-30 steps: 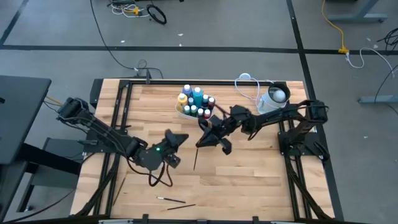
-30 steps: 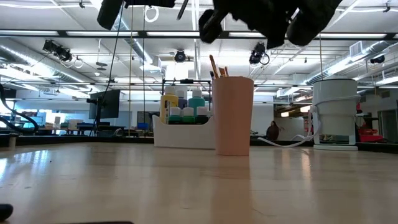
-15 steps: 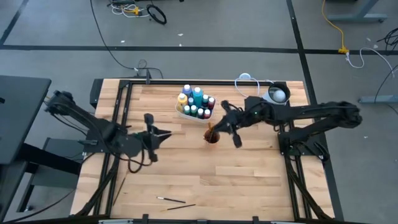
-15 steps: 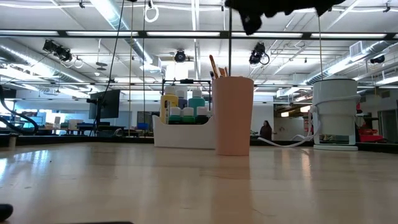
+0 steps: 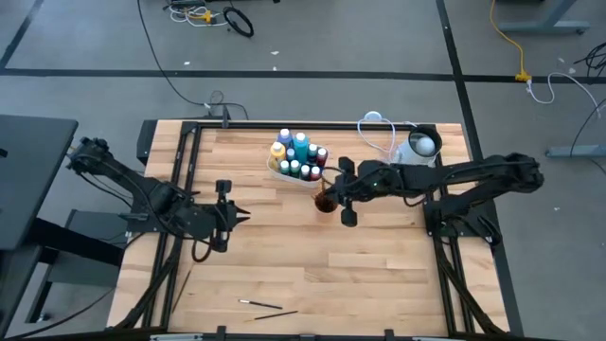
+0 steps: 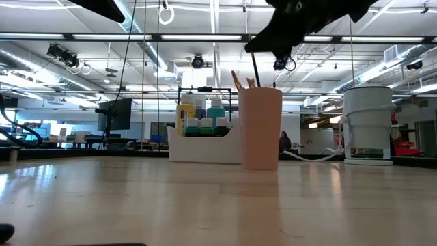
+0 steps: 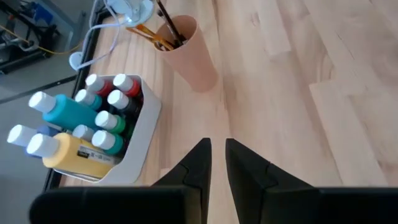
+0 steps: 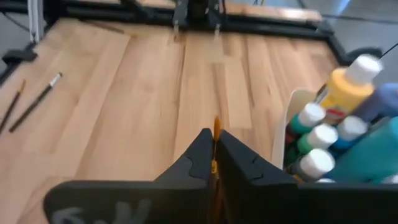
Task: Pick & Place Paint Supplies
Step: Put the black paint brush into the orange cup
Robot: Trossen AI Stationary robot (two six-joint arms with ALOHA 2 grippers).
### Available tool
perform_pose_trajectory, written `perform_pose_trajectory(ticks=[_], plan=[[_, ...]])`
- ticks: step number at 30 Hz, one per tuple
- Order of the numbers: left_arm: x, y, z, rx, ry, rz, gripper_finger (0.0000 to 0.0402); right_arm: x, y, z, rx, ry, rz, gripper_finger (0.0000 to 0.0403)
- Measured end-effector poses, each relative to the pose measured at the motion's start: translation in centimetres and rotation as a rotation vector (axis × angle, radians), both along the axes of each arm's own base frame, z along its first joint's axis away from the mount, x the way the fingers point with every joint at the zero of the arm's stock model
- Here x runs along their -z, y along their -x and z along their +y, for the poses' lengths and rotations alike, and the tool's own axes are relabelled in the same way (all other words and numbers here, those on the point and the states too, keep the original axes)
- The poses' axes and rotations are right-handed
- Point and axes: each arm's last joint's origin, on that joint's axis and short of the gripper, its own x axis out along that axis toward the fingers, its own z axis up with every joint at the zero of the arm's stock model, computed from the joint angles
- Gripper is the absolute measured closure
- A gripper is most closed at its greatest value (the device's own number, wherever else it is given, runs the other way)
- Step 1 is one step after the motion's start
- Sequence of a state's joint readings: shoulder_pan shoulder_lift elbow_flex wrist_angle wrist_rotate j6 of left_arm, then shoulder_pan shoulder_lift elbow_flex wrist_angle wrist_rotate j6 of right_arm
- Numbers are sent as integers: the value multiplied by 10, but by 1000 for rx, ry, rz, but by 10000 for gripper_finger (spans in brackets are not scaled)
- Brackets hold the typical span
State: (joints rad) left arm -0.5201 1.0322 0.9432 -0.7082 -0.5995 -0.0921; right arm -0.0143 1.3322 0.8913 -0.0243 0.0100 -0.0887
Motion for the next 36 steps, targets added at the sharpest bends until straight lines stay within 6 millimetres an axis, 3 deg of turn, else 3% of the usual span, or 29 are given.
perform_pose_trajectory(ticks=[8,16,22,29,36], plan=[[2,2,0,-58,130,13,345,23,-12,0,0,3,82,345],[16,10,4,-301,342,59,345,19,-15,-1,10,-10,33,306],[58,13,1,-487,592,194,333,13,-19,-1,11,16,-45,275],[115,22,-5,-748,824,493,295,13,-19,-2,28,25,-42,262],[145,33,-12,-1124,1045,865,279,15,-17,-2,27,27,-12,266]])
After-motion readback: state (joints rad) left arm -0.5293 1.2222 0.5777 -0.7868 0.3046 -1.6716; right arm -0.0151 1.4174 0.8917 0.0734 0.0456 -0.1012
